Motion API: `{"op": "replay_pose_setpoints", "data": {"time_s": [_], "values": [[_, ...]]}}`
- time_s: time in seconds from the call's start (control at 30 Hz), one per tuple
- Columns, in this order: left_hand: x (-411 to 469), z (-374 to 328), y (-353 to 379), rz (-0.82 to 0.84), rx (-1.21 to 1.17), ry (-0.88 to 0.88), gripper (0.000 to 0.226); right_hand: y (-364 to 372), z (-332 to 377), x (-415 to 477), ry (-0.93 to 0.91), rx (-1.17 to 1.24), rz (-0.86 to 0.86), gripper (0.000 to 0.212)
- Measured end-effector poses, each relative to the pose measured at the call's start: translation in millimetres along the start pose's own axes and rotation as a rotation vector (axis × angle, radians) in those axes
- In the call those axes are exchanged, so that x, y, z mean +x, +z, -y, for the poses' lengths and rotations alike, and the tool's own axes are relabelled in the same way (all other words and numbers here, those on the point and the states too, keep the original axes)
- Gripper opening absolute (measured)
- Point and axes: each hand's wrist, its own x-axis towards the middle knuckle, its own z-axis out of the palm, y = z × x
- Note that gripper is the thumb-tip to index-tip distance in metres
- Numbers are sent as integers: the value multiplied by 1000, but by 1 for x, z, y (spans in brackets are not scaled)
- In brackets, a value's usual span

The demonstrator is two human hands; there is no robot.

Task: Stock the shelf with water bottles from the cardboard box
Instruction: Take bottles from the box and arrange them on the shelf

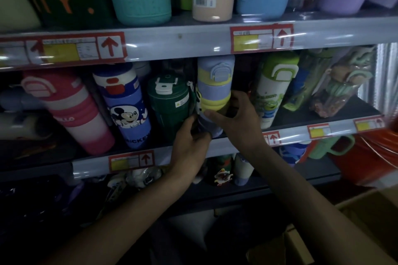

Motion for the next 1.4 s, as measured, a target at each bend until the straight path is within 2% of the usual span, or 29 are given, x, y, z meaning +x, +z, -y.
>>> {"op": "replay_pose_setpoints", "data": {"time_s": [0.23, 0.4, 0.63, 0.73, 0.8, 0.9, 1.13, 1.27, 1.4], "values": [[-11, -7, 0, 9, -17, 10, 47, 0, -8, -4, 96, -30, 19, 58], [-17, -7, 3, 18, -10, 22, 50, 5, -12, -12, 223, -13, 93, 48], [-20, -15, 2, 23, -46, -15, 49, 4, -5, -11, 285, 26, 104, 56], [-23, -15, -2, 14, -25, -25, 42, 1, -4, -12, 298, 18, 101, 62], [-26, -16, -3, 14, -21, -15, 40, -6, -3, -13, 309, 28, 97, 56], [-32, -18, -2, 38, -10, 30, 33, -22, -2, -13, 345, 56, 29, 47], [-32, -24, 28, 147, 36, 158, 29, -69, -9, -18, 318, 76, -215, 60], [-26, -34, 56, 179, 29, 186, 26, -91, -14, -16, 319, 67, -255, 57], [-10, -41, 82, 171, 0, 190, 35, -101, -22, -5, 285, 18, -272, 56]]}}
